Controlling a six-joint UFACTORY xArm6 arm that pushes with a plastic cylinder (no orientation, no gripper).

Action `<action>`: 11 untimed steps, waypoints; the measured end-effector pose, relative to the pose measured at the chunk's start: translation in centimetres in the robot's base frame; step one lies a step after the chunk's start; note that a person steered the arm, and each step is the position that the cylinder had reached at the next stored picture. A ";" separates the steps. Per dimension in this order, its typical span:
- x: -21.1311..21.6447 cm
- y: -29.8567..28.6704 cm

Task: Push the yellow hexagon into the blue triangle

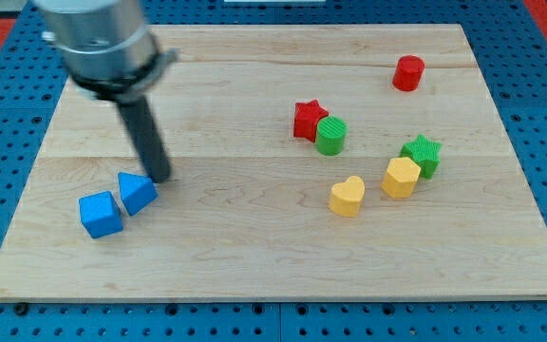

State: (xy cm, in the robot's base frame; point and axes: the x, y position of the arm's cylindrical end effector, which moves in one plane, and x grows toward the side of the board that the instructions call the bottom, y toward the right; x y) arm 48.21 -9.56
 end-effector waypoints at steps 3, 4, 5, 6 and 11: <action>5.8 26.7; 3.5 28.1; 1.7 28.1; 0.7 27.5; 1.3 6.6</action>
